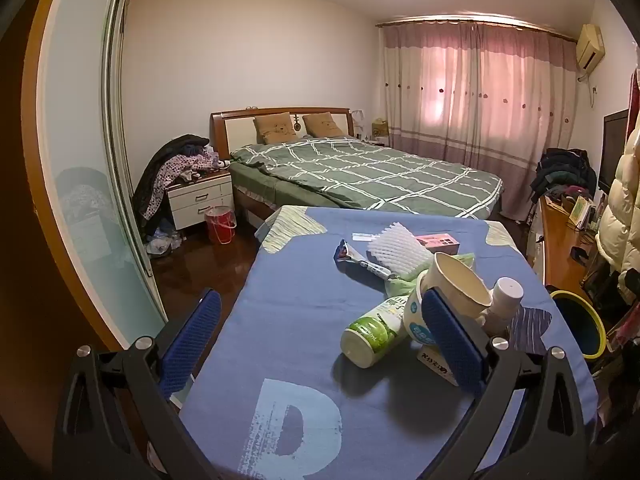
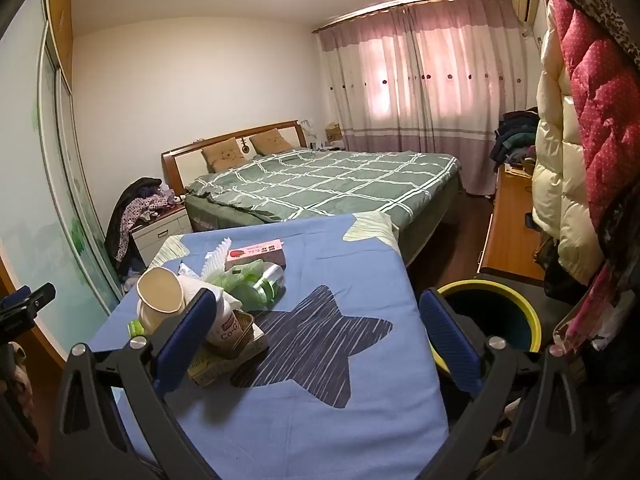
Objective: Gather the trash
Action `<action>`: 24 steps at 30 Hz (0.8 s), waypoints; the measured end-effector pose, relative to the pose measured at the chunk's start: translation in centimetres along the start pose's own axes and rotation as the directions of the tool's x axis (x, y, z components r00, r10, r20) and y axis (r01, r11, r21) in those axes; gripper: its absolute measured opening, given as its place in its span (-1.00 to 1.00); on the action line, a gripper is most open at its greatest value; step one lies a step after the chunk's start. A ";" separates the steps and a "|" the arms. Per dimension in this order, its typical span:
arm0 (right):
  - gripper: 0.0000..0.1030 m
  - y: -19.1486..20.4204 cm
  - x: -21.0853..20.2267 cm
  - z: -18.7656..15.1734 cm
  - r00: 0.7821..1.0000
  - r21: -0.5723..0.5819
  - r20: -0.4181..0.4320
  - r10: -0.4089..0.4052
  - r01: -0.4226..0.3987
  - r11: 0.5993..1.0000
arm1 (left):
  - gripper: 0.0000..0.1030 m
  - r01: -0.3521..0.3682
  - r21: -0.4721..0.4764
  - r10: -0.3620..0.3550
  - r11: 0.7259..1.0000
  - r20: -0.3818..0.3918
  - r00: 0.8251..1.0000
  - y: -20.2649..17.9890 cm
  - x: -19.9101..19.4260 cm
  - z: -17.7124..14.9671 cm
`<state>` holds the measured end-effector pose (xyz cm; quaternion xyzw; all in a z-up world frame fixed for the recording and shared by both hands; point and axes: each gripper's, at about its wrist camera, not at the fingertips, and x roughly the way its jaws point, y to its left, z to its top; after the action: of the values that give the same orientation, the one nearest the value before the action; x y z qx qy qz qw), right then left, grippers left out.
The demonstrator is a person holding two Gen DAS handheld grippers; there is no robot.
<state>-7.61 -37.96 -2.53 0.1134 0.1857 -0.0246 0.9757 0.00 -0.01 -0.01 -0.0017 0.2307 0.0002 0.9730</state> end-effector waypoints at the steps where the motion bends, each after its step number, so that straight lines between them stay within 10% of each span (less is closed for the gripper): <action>1: 0.88 0.0 0.0 0.0 1.000 -0.001 -0.001 -0.001 0.001 1.000 | 0.92 -0.001 -0.001 0.001 1.000 0.001 1.000 0.0 0.0 -0.1; 24: 0.88 -0.1 0.0 -0.1 1.000 0.004 0.000 0.000 0.000 1.000 | 0.92 0.001 0.000 -0.001 1.000 0.002 1.000 -0.3 0.0 -0.3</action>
<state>-7.66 -38.07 -2.68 0.1155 0.1854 -0.0249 0.9755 -0.11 -0.30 -0.31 -0.0018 0.2298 -0.0005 0.9732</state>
